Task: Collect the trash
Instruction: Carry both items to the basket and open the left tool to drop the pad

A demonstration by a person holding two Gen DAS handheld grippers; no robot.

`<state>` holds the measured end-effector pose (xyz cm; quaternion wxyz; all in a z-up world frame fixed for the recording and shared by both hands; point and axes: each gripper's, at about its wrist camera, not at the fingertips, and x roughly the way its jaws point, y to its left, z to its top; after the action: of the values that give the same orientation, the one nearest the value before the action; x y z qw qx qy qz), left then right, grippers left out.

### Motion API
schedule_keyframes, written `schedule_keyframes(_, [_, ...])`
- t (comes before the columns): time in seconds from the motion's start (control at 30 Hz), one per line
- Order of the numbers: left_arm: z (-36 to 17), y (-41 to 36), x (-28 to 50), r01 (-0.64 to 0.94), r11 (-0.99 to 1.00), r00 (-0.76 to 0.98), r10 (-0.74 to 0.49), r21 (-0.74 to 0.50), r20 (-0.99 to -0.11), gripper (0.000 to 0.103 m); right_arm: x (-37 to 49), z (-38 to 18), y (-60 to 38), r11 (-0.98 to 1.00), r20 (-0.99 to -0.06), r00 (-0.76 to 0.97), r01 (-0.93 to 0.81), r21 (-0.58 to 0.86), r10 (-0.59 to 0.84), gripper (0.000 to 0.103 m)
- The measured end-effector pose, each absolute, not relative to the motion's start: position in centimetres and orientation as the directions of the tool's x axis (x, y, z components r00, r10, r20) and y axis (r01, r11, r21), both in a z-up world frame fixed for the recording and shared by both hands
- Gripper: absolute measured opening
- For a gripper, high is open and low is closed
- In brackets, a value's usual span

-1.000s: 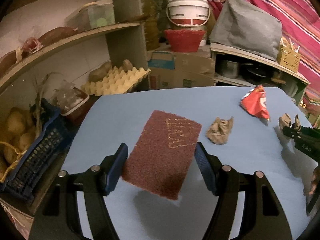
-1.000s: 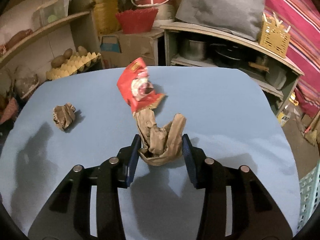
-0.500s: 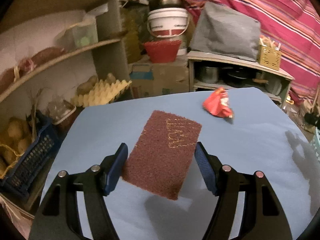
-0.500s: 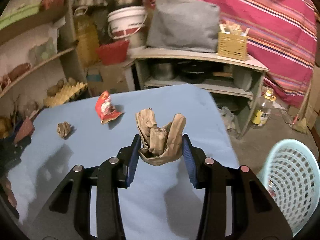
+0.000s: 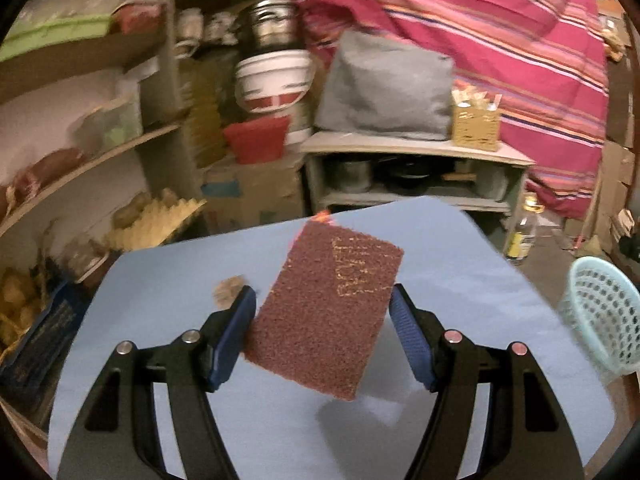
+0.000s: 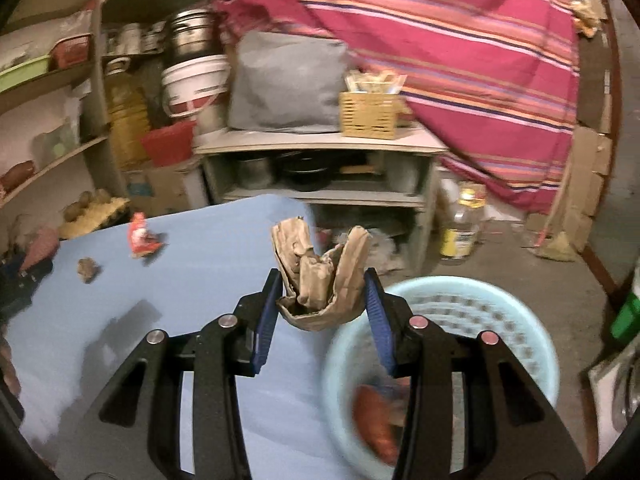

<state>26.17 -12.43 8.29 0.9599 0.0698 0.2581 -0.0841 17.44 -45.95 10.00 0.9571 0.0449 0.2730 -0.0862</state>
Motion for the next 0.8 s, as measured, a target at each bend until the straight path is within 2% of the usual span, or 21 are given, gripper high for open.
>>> schedule_keyframes(0.13, [8.9,-18.1,25.4,0.266,0.962,0.851,-0.204,0.064,-0.483,0.068,14.9,9.6,-51.1,0.964,-0.534,0.823,0.260,0.052,-0.193,0.042])
schedule_keyframes(0.37, [8.1,-28.0,24.4,0.387,0.920,0.809,-0.312,0.053,-0.498,0.068,11.7,9.2,-58.5,0.922,-0.534,0.801,0.374,0.096,-0.270,0.042])
schedule_keyframes(0.6, [7.1,-37.1,23.4,0.501,0.865,0.762,-0.417,0.043,-0.495,0.068,11.1,8.8,-61.4,0.904,-0.536,0.802,0.400,0.152,-0.264,0.042])
schedule_keyframes(0.8, [5.5,-41.7,22.8,0.548,0.834,0.741,-0.446,0.069,-0.502,0.068,11.4,8.5,-62.3,0.891,-0.541,0.793,0.424,0.163,-0.279,0.042])
